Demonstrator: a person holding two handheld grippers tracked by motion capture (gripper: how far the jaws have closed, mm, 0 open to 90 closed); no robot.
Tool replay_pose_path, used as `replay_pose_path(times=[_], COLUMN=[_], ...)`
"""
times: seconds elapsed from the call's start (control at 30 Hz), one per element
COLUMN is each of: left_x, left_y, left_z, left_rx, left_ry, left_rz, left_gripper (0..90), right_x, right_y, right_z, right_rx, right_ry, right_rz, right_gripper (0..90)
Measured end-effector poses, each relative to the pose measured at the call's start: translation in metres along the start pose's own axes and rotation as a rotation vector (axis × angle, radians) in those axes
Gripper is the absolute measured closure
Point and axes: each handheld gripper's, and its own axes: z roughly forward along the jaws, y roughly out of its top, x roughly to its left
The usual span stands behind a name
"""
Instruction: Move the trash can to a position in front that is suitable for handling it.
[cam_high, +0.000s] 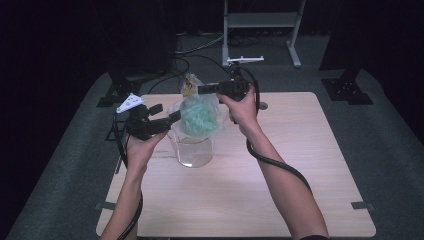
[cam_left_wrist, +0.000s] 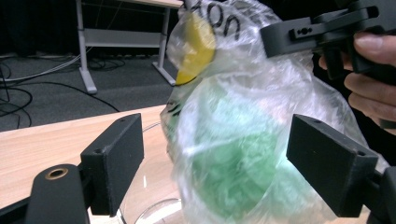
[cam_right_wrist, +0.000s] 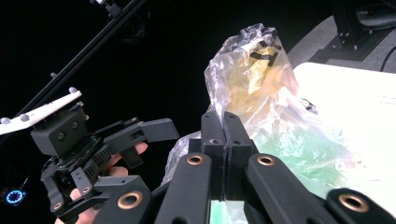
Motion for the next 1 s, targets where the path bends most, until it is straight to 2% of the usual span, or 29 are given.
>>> replay_pose_path(times=[0.7, 1.0], left_x=[-0.001, -0.002], left_y=[0.003, -0.001], left_z=[0.0, 0.003], left_rx=[-0.017, -0.01], left_ry=[-0.014, -0.018], left_rz=[-0.012, -0.014], left_gripper=[15.8, 15.8], right_x=[-0.002, -0.004], right_y=[0.011, 0.012], right_z=[-0.039, -0.059], right_rx=[-0.07, -0.098], right_ry=[-0.035, -0.055], right_rz=[-0.001, 0.0], right_gripper=[90.0, 90.0])
